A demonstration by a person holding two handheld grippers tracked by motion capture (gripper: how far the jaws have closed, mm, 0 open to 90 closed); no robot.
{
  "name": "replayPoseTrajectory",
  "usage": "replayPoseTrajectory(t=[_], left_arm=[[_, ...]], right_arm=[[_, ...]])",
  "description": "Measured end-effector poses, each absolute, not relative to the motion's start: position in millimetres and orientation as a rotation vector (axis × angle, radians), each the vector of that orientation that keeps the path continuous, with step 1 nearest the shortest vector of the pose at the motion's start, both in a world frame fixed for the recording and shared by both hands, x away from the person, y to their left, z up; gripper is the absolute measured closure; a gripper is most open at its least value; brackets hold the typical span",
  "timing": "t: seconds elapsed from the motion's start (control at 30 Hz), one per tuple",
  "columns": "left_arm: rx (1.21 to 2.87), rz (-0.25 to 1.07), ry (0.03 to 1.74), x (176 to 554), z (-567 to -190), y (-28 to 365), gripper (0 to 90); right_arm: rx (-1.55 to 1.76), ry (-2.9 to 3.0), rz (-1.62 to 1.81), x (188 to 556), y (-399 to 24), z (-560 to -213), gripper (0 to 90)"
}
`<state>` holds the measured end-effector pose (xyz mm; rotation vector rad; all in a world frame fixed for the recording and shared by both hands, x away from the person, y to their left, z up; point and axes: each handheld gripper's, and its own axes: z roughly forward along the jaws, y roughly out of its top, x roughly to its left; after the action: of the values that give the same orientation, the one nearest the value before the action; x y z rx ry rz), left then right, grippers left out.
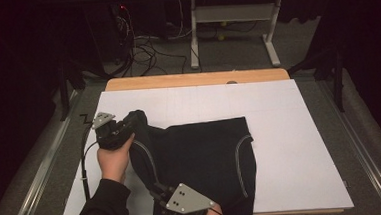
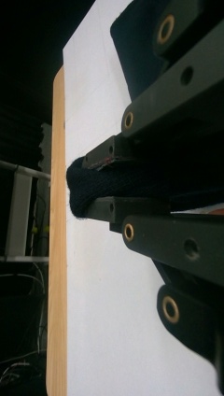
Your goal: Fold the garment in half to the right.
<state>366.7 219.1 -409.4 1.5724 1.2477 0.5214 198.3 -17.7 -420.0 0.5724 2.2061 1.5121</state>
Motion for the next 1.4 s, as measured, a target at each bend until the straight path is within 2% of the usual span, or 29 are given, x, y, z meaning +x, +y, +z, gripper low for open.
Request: replayPoseTrajectory(t=[0.67,1.4], left_arm=[[1.661,0.526,1.155,390,-395,131,73.7],[1.734,0.519,1.139,403,-399,64,73.6]], right_arm=[[0.699,2.115,1.485,199,-86,-426,75.5],[0.83,2.053,1.438,199,-140,-435,75.2]])
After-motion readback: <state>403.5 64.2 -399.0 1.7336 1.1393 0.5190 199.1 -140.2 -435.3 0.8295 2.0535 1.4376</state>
